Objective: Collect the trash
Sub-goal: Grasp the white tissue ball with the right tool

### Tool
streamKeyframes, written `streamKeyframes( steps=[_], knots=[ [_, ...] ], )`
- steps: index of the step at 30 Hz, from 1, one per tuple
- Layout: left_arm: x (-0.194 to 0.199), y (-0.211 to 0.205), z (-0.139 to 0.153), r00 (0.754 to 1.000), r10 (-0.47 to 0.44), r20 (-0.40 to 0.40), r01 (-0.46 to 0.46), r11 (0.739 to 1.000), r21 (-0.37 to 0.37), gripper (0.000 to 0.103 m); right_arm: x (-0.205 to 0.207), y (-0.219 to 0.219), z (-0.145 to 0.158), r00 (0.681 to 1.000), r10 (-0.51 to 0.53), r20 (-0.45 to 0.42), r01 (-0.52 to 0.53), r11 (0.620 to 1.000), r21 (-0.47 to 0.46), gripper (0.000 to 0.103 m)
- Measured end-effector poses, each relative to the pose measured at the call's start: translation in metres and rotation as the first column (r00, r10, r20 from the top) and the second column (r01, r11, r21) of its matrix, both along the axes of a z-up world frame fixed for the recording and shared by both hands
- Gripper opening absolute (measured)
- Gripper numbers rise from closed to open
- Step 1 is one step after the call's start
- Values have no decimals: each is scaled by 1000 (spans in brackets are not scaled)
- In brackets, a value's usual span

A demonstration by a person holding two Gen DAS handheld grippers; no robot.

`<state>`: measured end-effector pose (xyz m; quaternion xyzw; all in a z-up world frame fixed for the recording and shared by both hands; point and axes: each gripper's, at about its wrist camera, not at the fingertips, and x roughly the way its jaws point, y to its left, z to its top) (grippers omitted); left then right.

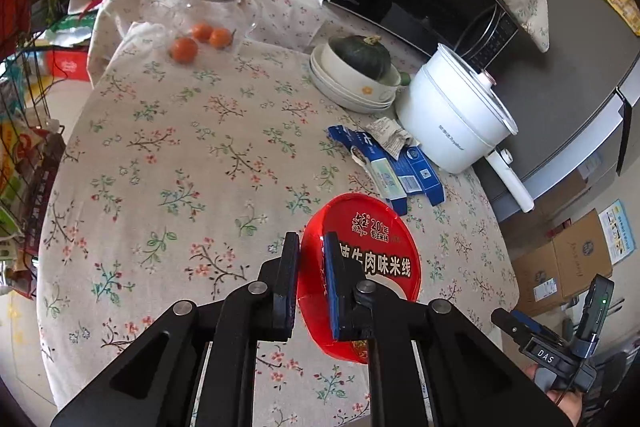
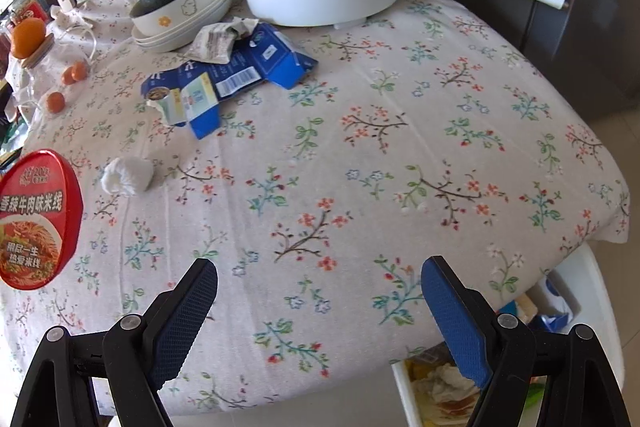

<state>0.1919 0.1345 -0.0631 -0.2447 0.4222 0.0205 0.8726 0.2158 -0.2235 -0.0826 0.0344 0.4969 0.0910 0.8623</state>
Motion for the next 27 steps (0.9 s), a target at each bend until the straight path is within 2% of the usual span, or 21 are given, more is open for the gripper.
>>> streamKeyframes(
  steps=[8, 12, 15, 18, 21, 25, 27],
  knots=[
    [-17, 51, -6, 998, 52, -21, -51, 997, 65, 13, 12, 58, -19, 997, 43, -58, -39, 996, 77, 87],
    [-22, 74, 1, 998, 66, 1, -66, 995, 70, 13, 29, 90, -27, 996, 66, -67, -61, 996, 70, 87],
    [-23, 81, 4, 998, 68, 7, -68, 993, 95, 13, 45, 116, -33, 995, 80, -58, -77, 996, 52, 87],
    [-22, 85, 4, 998, 67, 5, -67, 993, 96, 13, 60, 140, -39, 993, 104, -62, -99, 991, 89, 85],
    [-20, 87, 6, 998, 64, 9, -65, 992, 104, 13, 73, 162, -43, 991, 121, -53, -116, 990, 84, 83],
    [-17, 87, 9, 998, 61, 18, -62, 994, 92, 13, 89, 179, -51, 992, 111, -53, -106, 991, 83, 77],
    [-15, 84, 9, 998, 59, 19, -60, 995, 83, 13, 95, 182, -57, 992, 103, -67, -97, 991, 91, 67]
  ],
)
